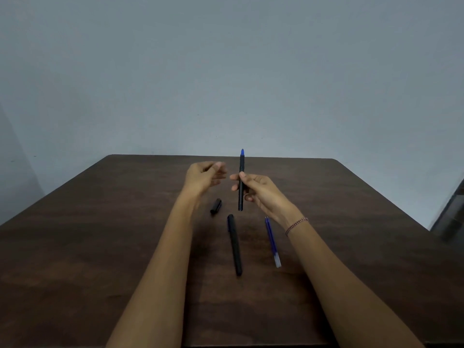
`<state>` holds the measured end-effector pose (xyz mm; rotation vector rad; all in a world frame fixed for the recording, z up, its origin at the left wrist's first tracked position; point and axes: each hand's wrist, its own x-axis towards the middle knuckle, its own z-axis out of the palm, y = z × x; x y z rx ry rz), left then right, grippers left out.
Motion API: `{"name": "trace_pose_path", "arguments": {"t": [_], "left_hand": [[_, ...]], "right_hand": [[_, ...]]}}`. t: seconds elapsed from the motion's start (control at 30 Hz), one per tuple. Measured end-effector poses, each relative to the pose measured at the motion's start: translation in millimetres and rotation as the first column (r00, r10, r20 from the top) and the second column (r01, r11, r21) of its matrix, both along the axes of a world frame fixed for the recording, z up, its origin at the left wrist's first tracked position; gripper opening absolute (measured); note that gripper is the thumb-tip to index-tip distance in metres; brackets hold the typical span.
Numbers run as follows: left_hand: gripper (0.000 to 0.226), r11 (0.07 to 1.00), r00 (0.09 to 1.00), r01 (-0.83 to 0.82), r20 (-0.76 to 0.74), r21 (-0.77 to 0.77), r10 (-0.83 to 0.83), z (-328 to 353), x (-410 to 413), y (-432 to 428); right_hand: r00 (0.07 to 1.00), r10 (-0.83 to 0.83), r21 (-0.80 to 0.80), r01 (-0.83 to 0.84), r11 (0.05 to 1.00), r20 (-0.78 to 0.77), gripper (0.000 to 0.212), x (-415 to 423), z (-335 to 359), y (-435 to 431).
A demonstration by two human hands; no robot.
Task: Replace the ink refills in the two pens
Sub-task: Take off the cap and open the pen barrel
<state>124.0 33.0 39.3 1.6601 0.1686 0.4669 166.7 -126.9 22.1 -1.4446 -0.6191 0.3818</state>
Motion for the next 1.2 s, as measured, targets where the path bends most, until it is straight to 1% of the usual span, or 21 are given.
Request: {"name": "trace_pose_path", "arguments": {"t": [0.03,0.1,0.2,0.3,0.4,0.47,0.57,0.67,0.73,0.83,0.9,1.0,1.13,1.17,1.2], "left_hand": [[0.029,0.990,0.994,0.095,0.055,-0.102,-0.090,3,-2,-3],[0.033,0.945,0.968,0.243,0.116,-0.218,-0.222,7,-4,-8],[0.034,0.872,0.918,0.396,0.147,-0.287,-0.368,9,-4,-11],[0.031,0.830,0.883,0.470,0.178,-0.299,-0.435,6,-3,-13],[0.022,0.844,0.896,0.439,0.220,-0.306,-0.386,6,-2,-15],[0.016,0.862,0.918,0.386,0.233,-0.329,-0.322,6,-1,-16],[0.008,0.894,0.949,0.286,0.231,-0.344,-0.215,6,0,-19],[0.011,0.917,0.962,0.204,0.246,-0.343,-0.121,7,1,-20],[0.014,0.913,0.954,0.231,0.264,-0.337,-0.144,7,1,-20],[0.021,0.881,0.913,0.373,0.286,-0.291,-0.292,5,3,-17],[0.024,0.868,0.896,0.415,0.293,-0.275,-0.335,4,2,-15],[0.032,0.893,0.917,0.346,0.305,-0.289,-0.257,4,2,-15],[0.023,0.927,0.944,0.197,0.318,-0.319,-0.091,4,5,-15],[0.021,0.929,0.944,0.191,0.317,-0.318,-0.085,4,6,-15],[0.018,0.922,0.940,0.226,0.321,-0.314,-0.121,4,6,-14]], "right_hand": [[0.999,0.034,-0.018,-0.034,0.999,0.008,0.024,-1,1,0],[0.995,0.100,-0.065,-0.099,0.993,0.022,0.025,-2,2,0],[0.985,0.167,-0.107,-0.162,0.981,0.040,0.024,-5,2,1],[0.984,0.169,-0.095,-0.164,0.982,0.047,0.023,-5,2,0],[0.985,0.161,-0.087,-0.155,0.984,0.061,0.021,-6,4,0],[0.986,0.144,-0.091,-0.136,0.987,0.087,0.020,-6,4,0],[0.981,0.108,-0.117,-0.089,0.989,0.164,0.016,-7,4,1],[0.978,0.052,-0.125,-0.026,0.992,0.204,0.012,-6,4,3],[0.978,0.011,-0.104,0.011,0.995,0.207,0.012,-5,4,5],[0.985,-0.024,-0.064,0.035,0.997,0.169,0.015,-4,4,3],[0.990,-0.022,-0.063,0.031,0.998,0.141,0.018,-3,5,1],[0.994,0.023,-0.058,-0.016,0.998,0.110,0.018,-3,5,2],[0.991,0.120,-0.013,-0.120,0.993,0.050,0.017,-1,6,1],[0.989,0.141,-0.004,-0.141,0.990,0.046,0.017,0,6,0],[0.988,0.151,0.005,-0.151,0.988,0.044,0.017,0,7,-1]]}}
